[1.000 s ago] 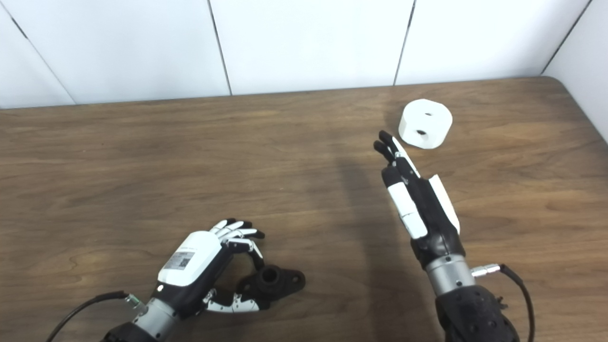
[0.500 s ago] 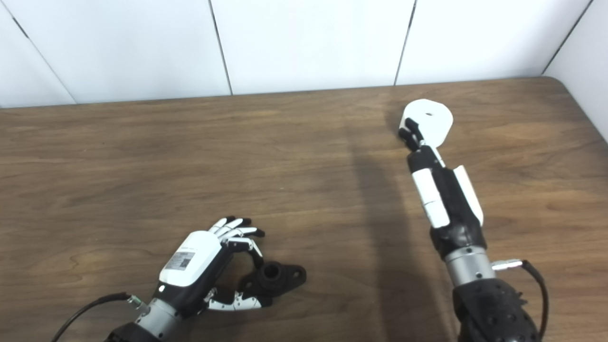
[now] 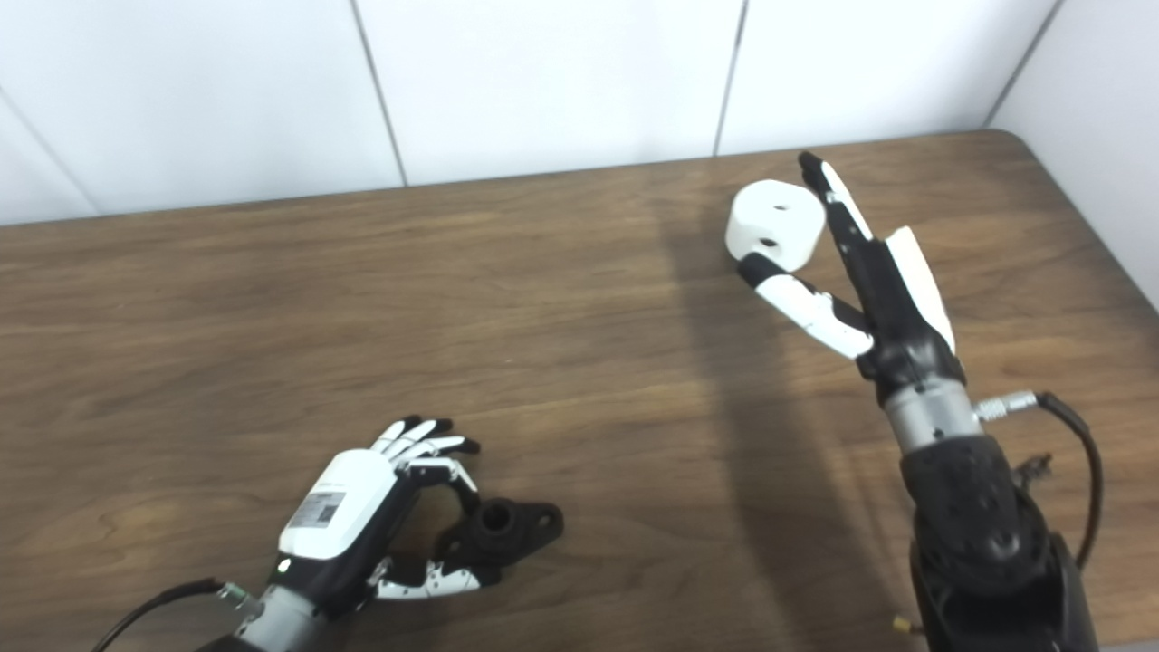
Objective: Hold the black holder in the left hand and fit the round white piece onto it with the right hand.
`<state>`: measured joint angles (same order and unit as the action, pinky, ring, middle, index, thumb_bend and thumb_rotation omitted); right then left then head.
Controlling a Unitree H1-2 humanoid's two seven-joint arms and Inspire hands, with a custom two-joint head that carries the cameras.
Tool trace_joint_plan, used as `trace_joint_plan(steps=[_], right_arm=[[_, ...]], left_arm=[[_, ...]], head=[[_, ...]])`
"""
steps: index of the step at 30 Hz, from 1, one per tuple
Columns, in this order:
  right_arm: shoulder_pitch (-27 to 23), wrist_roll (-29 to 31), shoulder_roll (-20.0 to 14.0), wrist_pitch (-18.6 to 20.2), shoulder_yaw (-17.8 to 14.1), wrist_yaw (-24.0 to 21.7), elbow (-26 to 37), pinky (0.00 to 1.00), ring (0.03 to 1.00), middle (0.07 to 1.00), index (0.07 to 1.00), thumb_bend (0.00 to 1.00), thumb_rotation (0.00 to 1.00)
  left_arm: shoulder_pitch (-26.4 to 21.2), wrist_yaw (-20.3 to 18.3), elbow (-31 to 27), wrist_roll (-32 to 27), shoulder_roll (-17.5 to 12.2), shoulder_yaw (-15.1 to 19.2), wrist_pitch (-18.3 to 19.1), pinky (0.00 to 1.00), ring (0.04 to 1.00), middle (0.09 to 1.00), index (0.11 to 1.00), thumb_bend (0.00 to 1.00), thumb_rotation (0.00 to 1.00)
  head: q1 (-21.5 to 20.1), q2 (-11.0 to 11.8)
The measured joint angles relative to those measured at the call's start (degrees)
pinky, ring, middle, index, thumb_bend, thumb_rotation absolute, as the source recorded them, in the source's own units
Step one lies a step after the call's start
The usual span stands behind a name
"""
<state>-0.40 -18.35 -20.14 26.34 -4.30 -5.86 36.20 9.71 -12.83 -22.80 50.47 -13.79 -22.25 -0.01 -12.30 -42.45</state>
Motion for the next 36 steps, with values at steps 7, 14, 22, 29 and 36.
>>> trace_joint_plan(steps=[7,14,22,29,36], right_arm=[[-6.1,-6.4,-5.9,0.3,1.5,-3.9,-5.9,1.00,1.000,0.995,0.946,0.80,0.63],[-11.1,-14.1,-7.3,0.6,4.9,-9.5,-13.3,0.99,1.000,1.000,0.945,0.74,0.60],[-17.8,-22.6,-8.7,0.6,6.8,-14.1,-21.5,1.00,1.000,1.000,0.956,0.75,0.60],[-22.4,-26.3,-8.7,0.6,7.5,-16.8,-29.0,1.00,1.000,1.000,0.961,0.76,0.54],[-23.6,-27.6,-8.8,0.6,7.5,-17.3,-33.4,1.00,1.000,1.000,0.962,0.75,0.53]], left_arm=[[0.5,1.5,0.9,-0.2,-0.1,0.6,-1.9,0.97,0.911,0.818,0.488,0.52,0.05],[0.9,1.3,1.0,-1.3,-0.3,1.6,-2.6,0.96,0.915,0.819,0.488,0.52,0.05],[1.1,0.6,0.9,-2.8,-1.0,2.9,-3.4,0.95,0.908,0.817,0.487,0.52,0.05],[1.2,0.4,0.8,-3.6,-1.7,3.8,-3.9,0.96,0.908,0.812,0.487,0.52,0.05],[1.3,-0.9,0.3,-3.6,-1.7,4.5,-3.7,0.95,0.906,0.812,0.487,0.52,0.05]], head=[[-2.5,0.9],[-6.4,1.1],[-9.3,1.6],[-10.8,2.0],[-12.3,2.4]])
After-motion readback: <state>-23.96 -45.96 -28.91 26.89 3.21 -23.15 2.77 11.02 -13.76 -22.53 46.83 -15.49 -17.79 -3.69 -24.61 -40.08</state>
